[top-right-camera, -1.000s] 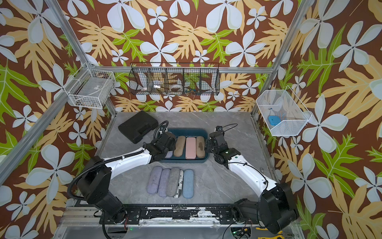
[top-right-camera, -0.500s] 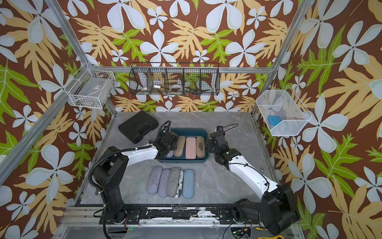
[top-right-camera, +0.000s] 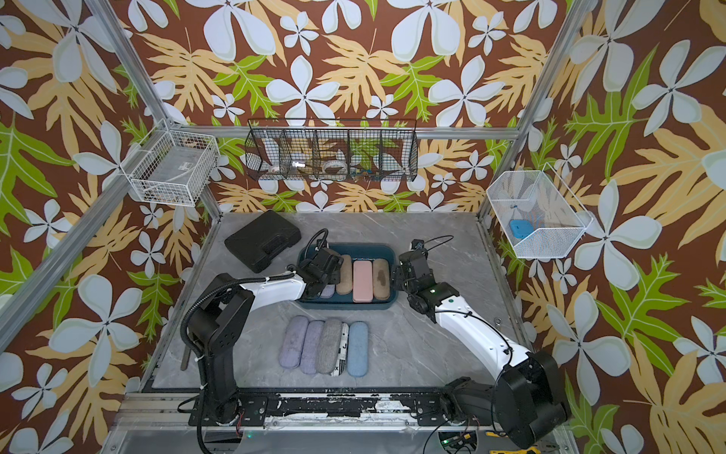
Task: Put the glasses cases into the storage boxes
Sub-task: Place the glasses case in the storage box.
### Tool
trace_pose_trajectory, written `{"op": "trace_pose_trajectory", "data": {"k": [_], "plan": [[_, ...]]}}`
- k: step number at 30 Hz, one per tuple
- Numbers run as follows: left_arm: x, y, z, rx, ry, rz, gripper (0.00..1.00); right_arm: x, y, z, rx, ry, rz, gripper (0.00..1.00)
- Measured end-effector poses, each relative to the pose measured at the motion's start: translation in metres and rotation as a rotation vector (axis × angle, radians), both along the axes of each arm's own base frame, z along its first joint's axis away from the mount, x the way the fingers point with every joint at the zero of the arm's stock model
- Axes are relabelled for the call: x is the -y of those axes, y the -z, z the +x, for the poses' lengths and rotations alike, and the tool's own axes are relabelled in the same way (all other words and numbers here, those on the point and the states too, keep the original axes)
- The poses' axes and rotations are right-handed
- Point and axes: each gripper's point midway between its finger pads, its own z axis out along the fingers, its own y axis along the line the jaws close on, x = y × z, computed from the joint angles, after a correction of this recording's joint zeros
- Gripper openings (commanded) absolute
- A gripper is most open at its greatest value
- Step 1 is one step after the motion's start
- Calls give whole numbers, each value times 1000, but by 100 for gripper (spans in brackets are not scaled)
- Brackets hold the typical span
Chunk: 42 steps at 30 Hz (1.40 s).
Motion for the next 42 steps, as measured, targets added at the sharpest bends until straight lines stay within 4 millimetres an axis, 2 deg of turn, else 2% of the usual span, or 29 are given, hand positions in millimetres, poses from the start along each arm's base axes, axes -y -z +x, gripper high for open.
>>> {"op": "trace_pose_trajectory", "data": {"k": [12, 24, 35, 39, 42], "plan": [[-8, -4, 1, 4, -19, -4, 62, 1, 1, -1, -5, 2, -3, 77], [2, 0, 12, -1, 1, -4, 63, 1, -1, -2, 1, 3, -2, 77], [4, 4, 12, -13, 9, -10, 72, 1, -1, -2, 1, 3, -2, 78], [5, -4, 12, -5, 20, -19, 76, 1, -1, -2, 1, 3, -2, 78], [7, -18, 12, 16, 26, -40, 77, 1, -1, -1, 1, 3, -2, 77]]}}
